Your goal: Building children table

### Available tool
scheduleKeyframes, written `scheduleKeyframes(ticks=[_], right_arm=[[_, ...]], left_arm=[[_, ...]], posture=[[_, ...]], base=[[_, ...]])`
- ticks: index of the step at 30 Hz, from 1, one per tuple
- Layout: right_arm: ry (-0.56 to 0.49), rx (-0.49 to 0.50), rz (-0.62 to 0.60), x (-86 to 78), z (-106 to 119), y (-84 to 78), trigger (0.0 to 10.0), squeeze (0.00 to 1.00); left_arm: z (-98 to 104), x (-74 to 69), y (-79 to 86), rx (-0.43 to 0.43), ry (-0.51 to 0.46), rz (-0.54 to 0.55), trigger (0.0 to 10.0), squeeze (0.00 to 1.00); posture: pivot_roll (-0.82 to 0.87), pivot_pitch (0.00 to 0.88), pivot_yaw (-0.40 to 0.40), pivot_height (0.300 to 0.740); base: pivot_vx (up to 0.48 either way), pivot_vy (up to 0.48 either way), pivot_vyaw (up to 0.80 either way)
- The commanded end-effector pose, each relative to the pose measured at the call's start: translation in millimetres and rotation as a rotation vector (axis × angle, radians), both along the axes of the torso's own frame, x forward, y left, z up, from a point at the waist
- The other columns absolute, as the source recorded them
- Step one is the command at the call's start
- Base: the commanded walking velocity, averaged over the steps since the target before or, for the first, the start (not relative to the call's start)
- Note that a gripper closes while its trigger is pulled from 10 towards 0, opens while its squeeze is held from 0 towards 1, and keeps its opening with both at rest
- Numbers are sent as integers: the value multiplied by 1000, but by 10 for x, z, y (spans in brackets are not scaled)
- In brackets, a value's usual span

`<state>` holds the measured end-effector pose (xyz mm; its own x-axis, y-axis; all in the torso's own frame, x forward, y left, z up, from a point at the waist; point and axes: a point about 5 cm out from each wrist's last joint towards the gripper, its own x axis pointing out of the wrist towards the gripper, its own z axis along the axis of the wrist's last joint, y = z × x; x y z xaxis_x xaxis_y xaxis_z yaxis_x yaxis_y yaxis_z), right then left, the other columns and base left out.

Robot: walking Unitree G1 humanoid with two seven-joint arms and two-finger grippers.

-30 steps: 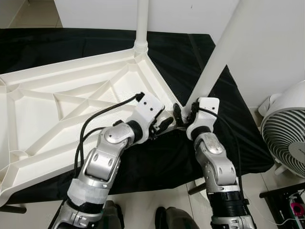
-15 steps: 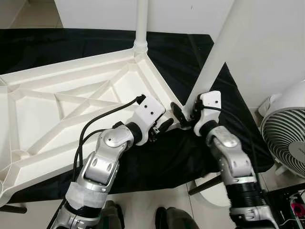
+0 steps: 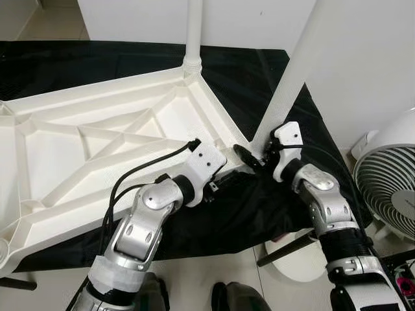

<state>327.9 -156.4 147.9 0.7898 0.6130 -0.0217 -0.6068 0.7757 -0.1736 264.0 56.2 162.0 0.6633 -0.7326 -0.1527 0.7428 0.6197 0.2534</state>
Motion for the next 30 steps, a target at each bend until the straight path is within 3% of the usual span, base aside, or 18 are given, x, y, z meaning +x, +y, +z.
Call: scheduleKeyframes(ticks=[1,8,11,12,13,14,16,17,23,24,28,30], right_arm=[[29,-2,41,-10,-77,18,0,0],[41,32,18,-1,-102,16,0,0],[58,45,-95,30,-144,25,0,0],[75,52,-188,34,-176,44,7765,0],[77,53,-202,34,-182,47,7765,0],[104,99,-247,11,-195,92,10000,0],[125,134,-278,-7,-204,123,10000,0],[136,168,-369,-80,-216,197,10000,0],[118,187,-419,-137,-197,250,10000,0],[85,221,-497,-253,-149,388,10000,0],[86,234,-517,-326,-129,520,10000,0],[75,237,-523,-316,-97,510,10000,0]], left_arm=[[-38,-4,17,11,-9,37,10000,0],[-27,36,51,18,-17,58,10000,0],[-16,50,40,10,-22,66,10000,0],[-11,57,35,3,-26,74,10000,0],[-12,57,35,2,-27,76,10000,0],[-8,60,30,-1,-25,78,10000,0],[-5,62,25,-4,-24,78,10000,0],[-1,64,20,-4,-22,77,10000,0],[7,70,25,-3,-25,75,10000,0],[38,112,51,-7,-30,86,10000,0],[76,148,69,-15,-39,98,10000,0],[82,157,72,-16,-40,99,10000,0]], posture=[[24,56,-44,740],[27,48,-51,740],[30,43,-56,740],[31,43,-58,740],[31,43,-58,740],[30,44,-57,740],[30,44,-57,740],[26,46,-54,740],[21,53,-51,740],[16,64,-46,740],[12,68,-41,740],[8,69,-37,740]], base=[[0,0,0],[0,0,0],[0,0,0],[0,0,0],[0,0,0],[0,0,0],[0,0,0],[0,0,0],[0,0,0],[0,0,0],[0,0,0],[0,0,0]])
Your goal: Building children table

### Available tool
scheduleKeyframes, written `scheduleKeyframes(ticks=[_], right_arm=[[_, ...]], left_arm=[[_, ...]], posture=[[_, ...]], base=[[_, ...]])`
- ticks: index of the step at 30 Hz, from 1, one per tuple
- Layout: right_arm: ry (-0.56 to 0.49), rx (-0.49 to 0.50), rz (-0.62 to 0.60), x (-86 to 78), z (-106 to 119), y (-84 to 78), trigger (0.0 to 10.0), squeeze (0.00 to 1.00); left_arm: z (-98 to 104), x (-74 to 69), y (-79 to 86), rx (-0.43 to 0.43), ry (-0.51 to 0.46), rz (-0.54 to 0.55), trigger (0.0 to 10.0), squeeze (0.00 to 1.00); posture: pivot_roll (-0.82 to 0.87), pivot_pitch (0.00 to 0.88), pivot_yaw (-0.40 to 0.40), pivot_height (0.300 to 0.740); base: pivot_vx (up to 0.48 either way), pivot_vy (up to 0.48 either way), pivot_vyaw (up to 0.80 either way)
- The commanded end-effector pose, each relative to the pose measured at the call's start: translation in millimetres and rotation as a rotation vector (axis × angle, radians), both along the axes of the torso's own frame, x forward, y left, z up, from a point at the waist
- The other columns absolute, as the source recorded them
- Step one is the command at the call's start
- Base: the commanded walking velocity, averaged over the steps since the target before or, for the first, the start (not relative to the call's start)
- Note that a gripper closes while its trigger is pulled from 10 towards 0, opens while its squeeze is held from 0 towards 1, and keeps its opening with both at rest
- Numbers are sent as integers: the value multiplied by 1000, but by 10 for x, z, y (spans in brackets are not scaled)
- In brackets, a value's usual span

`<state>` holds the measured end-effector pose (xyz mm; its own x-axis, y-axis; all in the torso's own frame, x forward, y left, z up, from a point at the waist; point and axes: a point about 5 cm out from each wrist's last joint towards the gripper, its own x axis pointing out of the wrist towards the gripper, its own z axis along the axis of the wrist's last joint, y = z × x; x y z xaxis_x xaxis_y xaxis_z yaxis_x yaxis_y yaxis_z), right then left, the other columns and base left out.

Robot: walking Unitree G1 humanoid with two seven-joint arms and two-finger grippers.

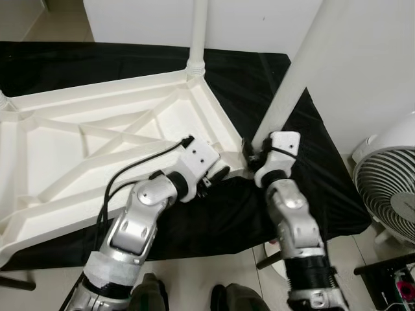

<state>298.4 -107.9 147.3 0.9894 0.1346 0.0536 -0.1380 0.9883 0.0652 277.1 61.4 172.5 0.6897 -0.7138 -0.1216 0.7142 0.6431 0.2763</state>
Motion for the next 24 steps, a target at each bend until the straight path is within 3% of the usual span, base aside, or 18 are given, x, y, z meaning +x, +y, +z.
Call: scheduleKeyframes(ticks=[1,2,3,15,16,24], right_arm=[[61,-1,-18,-17,-80,-5,10000,0],[66,4,-31,-14,-73,-30,10000,0],[70,7,-36,-14,-70,-45,10000,1000],[31,-25,140,31,41,-110,10000,1000],[25,-38,177,43,55,-128,10000,0],[-29,-119,389,118,136,-244,10000,0]], left_arm=[[-22,28,19,-9,-2,69,10000,0],[-21,28,18,-8,-3,68,10000,0],[-21,26,17,-9,-3,66,10000,0],[-34,21,19,-9,-1,61,10000,0],[-43,14,18,-7,1,58,10000,0],[-97,-37,6,-8,15,33,10000,0]], posture=[[6,71,-38,740],[6,71,-39,740],[6,71,-39,740],[0,72,-48,740],[-1,71,-50,740],[2,68,-56,740]], base=[[0,0,0],[0,0,0],[0,0,0],[0,0,0],[0,0,0],[0,0,0]])
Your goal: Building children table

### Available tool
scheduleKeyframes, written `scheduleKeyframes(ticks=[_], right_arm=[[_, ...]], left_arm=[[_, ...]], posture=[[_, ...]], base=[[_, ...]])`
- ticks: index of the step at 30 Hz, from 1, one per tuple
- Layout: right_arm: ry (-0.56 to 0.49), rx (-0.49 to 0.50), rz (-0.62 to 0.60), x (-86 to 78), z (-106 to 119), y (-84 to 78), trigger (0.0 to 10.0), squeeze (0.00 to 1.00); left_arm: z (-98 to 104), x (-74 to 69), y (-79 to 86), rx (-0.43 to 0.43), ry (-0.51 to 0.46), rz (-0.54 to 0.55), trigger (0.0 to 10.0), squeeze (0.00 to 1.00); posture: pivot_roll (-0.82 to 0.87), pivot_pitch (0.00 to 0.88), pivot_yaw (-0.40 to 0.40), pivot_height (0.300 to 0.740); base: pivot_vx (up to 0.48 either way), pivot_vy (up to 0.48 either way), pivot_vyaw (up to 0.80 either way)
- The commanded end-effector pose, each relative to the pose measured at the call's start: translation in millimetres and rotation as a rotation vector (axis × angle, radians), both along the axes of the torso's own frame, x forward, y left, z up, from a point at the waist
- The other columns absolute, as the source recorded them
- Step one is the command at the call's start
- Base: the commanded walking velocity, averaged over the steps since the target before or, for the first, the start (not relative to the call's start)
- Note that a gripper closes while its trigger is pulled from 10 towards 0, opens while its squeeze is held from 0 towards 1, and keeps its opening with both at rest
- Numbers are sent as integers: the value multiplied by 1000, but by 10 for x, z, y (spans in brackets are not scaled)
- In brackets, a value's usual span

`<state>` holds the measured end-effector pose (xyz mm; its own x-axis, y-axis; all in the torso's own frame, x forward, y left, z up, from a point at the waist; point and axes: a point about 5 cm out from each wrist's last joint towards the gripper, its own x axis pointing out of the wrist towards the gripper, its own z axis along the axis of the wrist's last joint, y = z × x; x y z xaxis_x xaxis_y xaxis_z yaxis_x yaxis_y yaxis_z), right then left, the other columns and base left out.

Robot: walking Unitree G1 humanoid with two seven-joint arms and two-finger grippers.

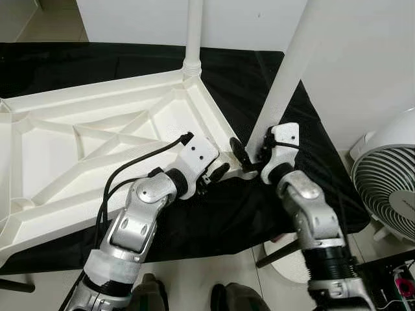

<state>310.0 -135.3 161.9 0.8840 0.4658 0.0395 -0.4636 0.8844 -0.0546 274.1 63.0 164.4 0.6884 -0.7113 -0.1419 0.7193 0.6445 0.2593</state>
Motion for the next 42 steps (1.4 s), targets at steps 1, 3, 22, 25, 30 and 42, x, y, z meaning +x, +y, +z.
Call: scheduleKeyframes(ticks=[1,3,22,25,30,42], right_arm=[[-11,-16,77,6,-9,27,10000,0],[-16,-33,117,20,-10,15,10000,0],[43,-120,373,227,-224,-92,0,0],[41,-124,380,230,-231,-94,0,0],[57,-89,345,141,-349,-67,0,0],[26,2,82,-21,-335,174,10000,0]], left_arm=[[-30,-8,-10,-14,-7,30,10000,0],[-63,-12,-11,-14,0,33,10000,0],[-153,-93,-40,13,8,-31,10000,0],[-156,-92,-38,14,8,-30,10000,0],[-175,-107,-39,13,14,-22,10000,0],[-177,-91,-45,13,15,-25,10000,0]], posture=[[2,68,-56,740],[3,67,-59,740],[27,54,-59,740],[30,53,-59,740],[28,46,-64,740],[16,35,-60,740]], base=[[0,0,0],[0,0,0],[0,0,0],[0,0,0],[0,0,0],[0,0,0]])
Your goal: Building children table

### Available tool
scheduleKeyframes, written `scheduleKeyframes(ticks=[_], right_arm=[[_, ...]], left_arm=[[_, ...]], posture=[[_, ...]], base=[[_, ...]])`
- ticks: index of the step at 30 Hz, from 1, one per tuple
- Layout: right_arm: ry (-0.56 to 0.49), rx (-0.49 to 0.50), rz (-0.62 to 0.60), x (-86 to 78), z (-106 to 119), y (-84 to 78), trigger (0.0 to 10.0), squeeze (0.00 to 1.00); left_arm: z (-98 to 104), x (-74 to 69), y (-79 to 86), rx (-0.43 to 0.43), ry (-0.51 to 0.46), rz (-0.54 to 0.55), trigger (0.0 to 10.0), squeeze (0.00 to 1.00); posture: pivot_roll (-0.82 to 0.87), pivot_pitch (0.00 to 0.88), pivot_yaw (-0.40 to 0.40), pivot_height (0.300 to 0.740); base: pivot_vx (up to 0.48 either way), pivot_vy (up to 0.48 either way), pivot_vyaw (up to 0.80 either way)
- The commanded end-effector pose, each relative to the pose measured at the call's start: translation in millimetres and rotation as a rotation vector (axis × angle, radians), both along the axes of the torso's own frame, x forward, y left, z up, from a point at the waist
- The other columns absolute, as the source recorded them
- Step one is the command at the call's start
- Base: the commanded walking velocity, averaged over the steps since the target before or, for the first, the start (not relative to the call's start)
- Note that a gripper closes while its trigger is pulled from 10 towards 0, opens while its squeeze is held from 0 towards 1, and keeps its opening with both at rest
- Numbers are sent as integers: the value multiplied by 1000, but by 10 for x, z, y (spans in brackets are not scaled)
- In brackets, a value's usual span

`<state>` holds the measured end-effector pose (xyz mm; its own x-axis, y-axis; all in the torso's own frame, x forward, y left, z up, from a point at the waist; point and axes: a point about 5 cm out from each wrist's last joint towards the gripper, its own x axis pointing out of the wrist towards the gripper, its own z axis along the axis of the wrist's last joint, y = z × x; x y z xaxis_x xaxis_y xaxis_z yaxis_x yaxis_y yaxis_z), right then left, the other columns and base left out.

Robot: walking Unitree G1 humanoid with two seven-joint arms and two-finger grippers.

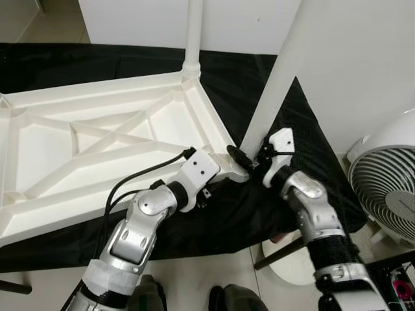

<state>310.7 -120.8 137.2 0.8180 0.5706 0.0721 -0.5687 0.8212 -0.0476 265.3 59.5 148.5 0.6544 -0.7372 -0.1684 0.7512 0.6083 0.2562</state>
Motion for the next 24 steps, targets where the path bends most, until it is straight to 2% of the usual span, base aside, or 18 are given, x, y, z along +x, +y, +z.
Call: scheduleKeyframes(ticks=[1,2,3,5,8,10,16,21,24], right_arm=[[50,-24,-42,-27,-88,29,10000,0],[88,-4,-152,-28,-110,10,10000,0],[88,-4,-152,-28,-110,10,10000,0],[138,6,-316,-48,-146,-30,10000,0],[149,-1,-368,-64,-155,-41,10000,0],[139,-2,-468,-132,-135,-8,10000,0],[115,13,-570,-161,-67,-60,10000,0],[126,10,-589,-157,-55,-72,10000,0],[144,46,-597,-138,-44,-69,10000,0]], left_arm=[[-18,-3,-9,-6,-5,18,10000,0],[-19,-3,-12,-6,-5,16,10000,0],[-19,-3,-12,-6,-5,16,10000,0],[-20,-4,-15,-7,-4,13,10000,0],[-21,-5,-17,-7,-4,12,10000,0],[-25,-6,-22,-5,-3,6,10000,0],[-26,-1,-29,-6,-3,0,10000,0],[-25,10,-29,-5,-5,0,10000,0],[-17,10,-24,-9,-8,2,10000,0]], posture=[[16,35,-60,740],[15,34,-59,740],[15,34,-59,740],[10,30,-57,740],[10,30,-57,740],[6,25,-57,740],[1,17,-59,740],[1,9,-62,740],[3,5,-64,740]], base=[[0,0,0],[0,0,0],[0,0,0],[0,0,0],[0,0,0],[0,0,0],[0,0,0],[0,0,0],[0,0,0]])
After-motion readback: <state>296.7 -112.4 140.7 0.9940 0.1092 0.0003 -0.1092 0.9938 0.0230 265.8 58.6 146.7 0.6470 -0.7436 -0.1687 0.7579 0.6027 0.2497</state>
